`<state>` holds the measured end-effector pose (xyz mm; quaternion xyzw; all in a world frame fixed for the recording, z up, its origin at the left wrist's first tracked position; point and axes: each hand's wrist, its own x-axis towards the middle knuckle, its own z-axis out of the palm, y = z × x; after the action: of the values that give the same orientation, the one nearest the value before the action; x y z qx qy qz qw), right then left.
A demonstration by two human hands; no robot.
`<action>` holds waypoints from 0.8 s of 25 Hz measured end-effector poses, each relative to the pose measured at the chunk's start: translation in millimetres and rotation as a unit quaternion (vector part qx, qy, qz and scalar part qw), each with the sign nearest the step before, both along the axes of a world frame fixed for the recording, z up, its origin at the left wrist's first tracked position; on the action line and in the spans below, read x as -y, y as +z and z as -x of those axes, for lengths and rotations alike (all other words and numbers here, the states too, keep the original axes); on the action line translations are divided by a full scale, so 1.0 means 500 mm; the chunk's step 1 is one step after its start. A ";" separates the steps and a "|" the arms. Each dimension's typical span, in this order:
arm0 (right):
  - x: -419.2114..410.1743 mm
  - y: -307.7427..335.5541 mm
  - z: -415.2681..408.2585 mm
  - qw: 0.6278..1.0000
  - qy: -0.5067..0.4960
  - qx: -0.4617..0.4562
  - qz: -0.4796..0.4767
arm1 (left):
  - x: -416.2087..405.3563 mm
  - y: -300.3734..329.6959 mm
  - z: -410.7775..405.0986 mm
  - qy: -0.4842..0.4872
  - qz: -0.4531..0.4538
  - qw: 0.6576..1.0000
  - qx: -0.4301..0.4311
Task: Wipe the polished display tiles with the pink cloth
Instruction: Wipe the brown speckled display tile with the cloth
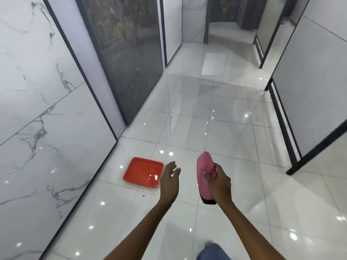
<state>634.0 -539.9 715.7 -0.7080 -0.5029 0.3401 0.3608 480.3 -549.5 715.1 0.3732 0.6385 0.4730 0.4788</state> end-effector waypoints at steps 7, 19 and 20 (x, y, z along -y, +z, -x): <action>-0.496 -0.025 -0.064 0.996 0.084 0.017 -0.016 | -0.456 -0.037 -0.081 0.032 0.027 0.999 -0.034; -1.334 0.017 -0.014 0.968 0.237 0.066 -0.052 | -1.228 0.023 -0.056 0.141 0.055 0.988 -0.039; -1.410 0.014 0.003 0.965 0.247 0.071 -0.055 | -1.297 0.013 -0.044 0.151 0.058 0.986 -0.037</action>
<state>632.5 165.0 722.6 -0.5634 -0.7044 0.3391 0.2673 502.5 99.0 721.7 0.2613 0.7311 0.4881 0.3988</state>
